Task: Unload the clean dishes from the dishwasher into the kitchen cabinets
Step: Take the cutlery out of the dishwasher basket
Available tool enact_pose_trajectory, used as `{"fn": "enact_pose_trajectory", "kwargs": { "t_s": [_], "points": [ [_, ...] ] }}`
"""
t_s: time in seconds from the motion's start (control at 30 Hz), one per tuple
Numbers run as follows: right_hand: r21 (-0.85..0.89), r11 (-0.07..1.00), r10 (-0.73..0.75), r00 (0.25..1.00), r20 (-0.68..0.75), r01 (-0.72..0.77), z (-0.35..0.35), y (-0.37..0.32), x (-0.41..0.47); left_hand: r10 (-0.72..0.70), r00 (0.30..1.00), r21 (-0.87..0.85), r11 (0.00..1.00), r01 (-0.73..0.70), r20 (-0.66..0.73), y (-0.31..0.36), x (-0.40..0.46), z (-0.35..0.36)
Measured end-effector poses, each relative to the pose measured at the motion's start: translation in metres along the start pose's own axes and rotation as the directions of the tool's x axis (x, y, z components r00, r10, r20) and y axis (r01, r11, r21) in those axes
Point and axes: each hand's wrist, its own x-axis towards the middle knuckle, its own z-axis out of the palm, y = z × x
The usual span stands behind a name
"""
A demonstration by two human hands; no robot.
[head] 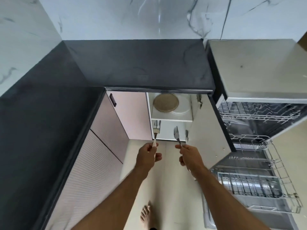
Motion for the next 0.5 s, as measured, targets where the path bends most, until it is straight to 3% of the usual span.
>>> {"fn": "enact_pose_trajectory", "kwargs": {
  "t_s": [0.23,0.5],
  "points": [
    [0.055,0.998,0.017,0.999,0.032,-0.019,0.059,-0.023,0.028,-0.052,0.998,0.015,0.999,0.051,0.047,0.004,0.062,-0.049],
    [0.087,0.99,0.107,0.993,0.051,-0.111,0.081,-0.007,0.065,-0.101,0.994,0.066,0.993,0.099,0.027,-0.014,0.109,-0.054]
  ]
}}
